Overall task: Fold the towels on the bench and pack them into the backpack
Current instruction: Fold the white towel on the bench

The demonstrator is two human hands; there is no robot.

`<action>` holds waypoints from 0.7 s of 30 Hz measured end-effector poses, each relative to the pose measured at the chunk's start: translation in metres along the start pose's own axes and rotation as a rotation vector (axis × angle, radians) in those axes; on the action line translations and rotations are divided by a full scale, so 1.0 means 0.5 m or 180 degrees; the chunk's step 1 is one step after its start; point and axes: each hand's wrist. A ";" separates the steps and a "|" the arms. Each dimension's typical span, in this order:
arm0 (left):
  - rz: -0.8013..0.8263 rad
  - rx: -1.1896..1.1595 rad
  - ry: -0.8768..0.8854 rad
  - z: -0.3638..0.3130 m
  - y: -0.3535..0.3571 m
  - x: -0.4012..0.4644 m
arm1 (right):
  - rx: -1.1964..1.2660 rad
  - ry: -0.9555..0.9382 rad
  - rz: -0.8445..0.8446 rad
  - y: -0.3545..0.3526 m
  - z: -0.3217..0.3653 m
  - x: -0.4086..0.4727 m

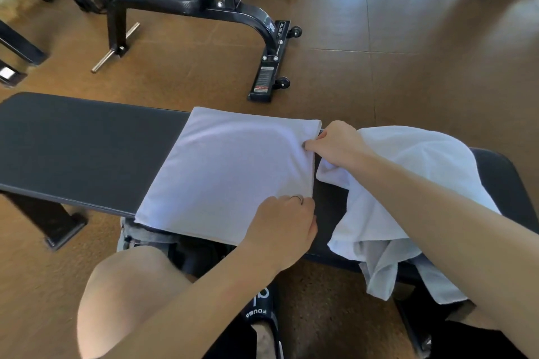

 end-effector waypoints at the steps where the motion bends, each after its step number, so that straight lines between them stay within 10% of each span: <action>1: -0.0005 -0.0043 0.0001 0.001 -0.001 -0.001 | 0.0010 0.0025 0.0004 0.001 0.000 0.002; 21: -0.0042 -0.0268 0.0032 -0.004 -0.003 -0.015 | -0.0200 0.0201 -0.0115 -0.036 0.016 0.066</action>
Point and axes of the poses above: each hand's wrist, its own x-axis towards the middle knuckle, its own y-axis out of the palm, z = x × y, and after that the axes turned 1 degree about z, right-handed
